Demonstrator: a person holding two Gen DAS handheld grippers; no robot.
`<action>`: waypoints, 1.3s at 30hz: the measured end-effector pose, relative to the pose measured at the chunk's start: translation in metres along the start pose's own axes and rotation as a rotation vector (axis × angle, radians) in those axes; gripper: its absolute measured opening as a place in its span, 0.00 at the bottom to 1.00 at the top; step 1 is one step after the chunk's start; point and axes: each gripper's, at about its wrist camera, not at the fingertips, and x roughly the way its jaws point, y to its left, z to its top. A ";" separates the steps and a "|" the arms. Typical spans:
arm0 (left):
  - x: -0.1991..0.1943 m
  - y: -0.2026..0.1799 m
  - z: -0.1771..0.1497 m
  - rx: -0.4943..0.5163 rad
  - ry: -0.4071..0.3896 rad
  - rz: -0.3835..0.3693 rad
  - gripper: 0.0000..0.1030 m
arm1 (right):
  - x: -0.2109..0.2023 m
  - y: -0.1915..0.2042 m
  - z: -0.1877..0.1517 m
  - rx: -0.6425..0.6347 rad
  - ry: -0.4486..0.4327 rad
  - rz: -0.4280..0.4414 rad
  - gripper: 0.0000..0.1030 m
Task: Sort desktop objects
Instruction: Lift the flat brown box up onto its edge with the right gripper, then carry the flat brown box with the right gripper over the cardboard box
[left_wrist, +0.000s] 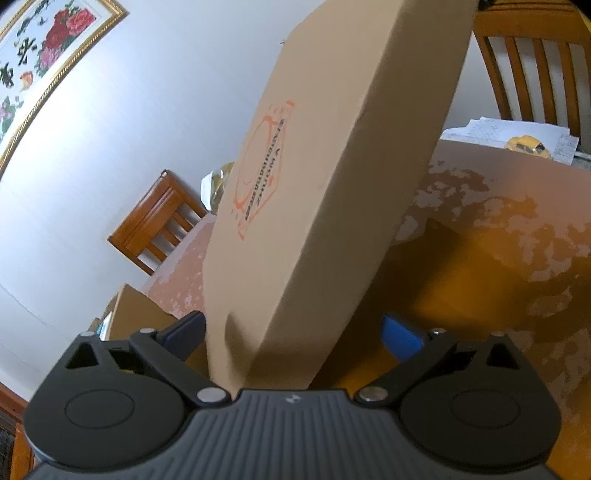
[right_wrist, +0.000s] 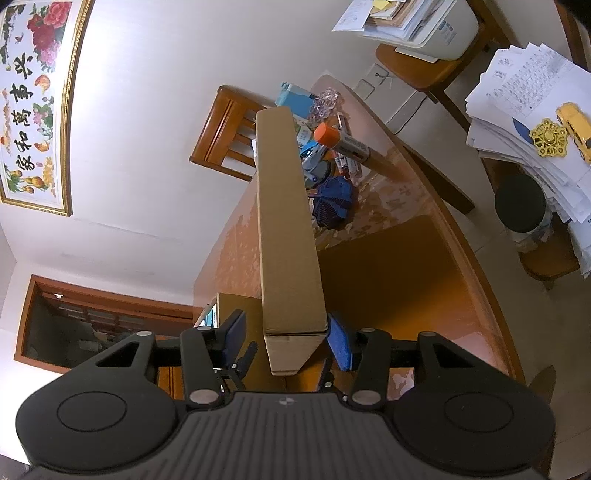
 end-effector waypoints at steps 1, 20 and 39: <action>0.001 -0.001 0.000 0.008 -0.001 0.007 0.77 | 0.000 -0.001 0.000 0.003 0.000 0.003 0.53; 0.001 0.003 -0.001 0.007 -0.060 0.066 0.55 | 0.002 -0.003 0.012 0.005 -0.015 0.025 0.68; 0.001 0.008 -0.005 0.000 -0.051 0.053 0.55 | 0.051 0.035 0.084 -0.219 0.109 -0.164 0.50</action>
